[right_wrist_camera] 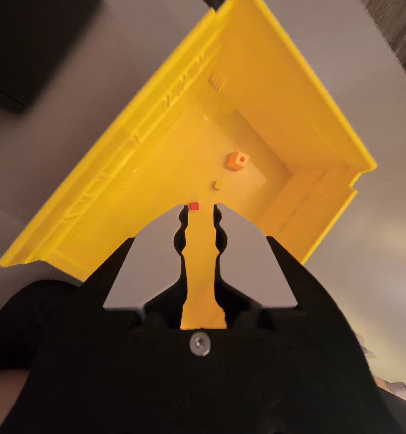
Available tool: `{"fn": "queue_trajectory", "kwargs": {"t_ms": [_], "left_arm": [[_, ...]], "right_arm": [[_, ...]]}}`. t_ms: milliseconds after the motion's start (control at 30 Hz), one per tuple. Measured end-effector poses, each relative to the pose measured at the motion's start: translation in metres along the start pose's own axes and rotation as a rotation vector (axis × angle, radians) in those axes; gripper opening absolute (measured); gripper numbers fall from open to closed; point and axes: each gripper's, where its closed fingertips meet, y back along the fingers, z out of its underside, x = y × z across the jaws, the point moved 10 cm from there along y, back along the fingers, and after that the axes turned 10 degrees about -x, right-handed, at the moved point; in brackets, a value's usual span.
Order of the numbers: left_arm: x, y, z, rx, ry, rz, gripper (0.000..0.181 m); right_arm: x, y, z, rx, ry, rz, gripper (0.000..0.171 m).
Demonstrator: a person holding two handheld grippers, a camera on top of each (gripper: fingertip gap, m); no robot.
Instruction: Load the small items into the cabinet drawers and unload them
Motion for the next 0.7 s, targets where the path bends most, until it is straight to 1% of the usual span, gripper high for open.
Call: {"fn": "queue_trajectory", "kwargs": {"t_ms": [133,200,267,400,467,567,700], "left_arm": [[0.004,-0.009,0.000,-0.024,-0.004,0.001,0.025],[0.004,-0.009,0.000,-0.024,-0.007,-0.025,0.018],[0.004,-0.010,0.000,-0.021,-0.014,-0.052,0.012],[0.002,-0.009,0.002,-0.018,0.013,-0.040,0.012],[0.002,-0.004,0.002,-0.012,0.016,-0.034,0.012],[0.005,0.011,0.000,0.003,-0.016,-0.051,0.011],[0.007,0.035,0.000,0.013,-0.025,-0.052,0.011]], "right_arm": [[-0.015,0.029,-0.004,0.102,0.057,0.040,0.022],[-0.024,0.041,-0.006,0.147,0.098,0.034,0.022],[-0.033,0.049,-0.007,0.162,0.141,0.040,0.022],[-0.057,0.060,-0.011,0.168,0.253,0.019,0.022],[-0.075,0.063,-0.014,0.177,0.356,-0.033,0.021],[-0.108,0.061,-0.023,0.181,0.556,-0.155,0.021],[-0.143,0.048,-0.048,0.148,0.709,-0.204,0.021]]}}
